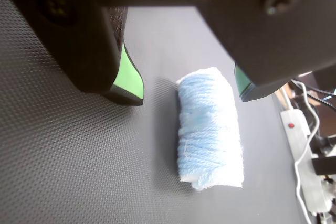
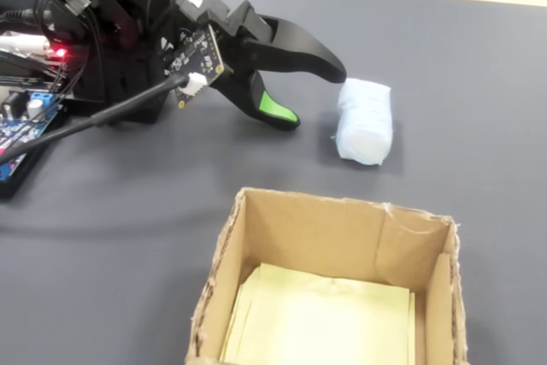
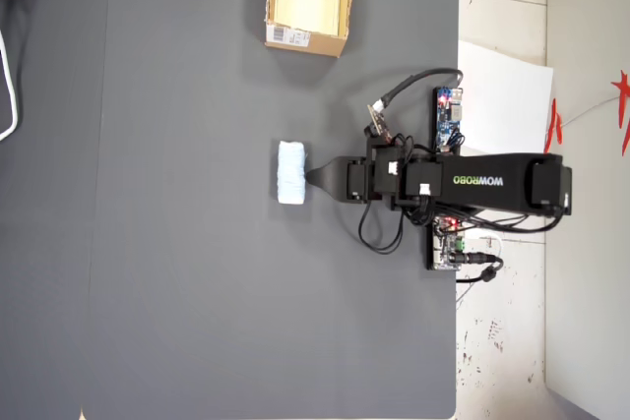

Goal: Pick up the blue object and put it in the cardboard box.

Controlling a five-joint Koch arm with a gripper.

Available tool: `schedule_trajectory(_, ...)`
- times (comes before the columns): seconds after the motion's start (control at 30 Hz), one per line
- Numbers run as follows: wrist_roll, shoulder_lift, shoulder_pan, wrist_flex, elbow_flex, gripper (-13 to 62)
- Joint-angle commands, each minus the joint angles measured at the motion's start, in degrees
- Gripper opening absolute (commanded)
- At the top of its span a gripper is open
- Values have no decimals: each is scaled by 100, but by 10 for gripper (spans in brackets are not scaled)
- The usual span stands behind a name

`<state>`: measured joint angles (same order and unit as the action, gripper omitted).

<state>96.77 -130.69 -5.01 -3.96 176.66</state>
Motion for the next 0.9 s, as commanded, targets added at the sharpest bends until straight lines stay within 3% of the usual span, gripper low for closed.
schedule_trajectory(0.0, 35, -492, 0, 387, 202, 342)
schedule_trajectory(0.87, 132, -501, 18, 448, 158, 341)
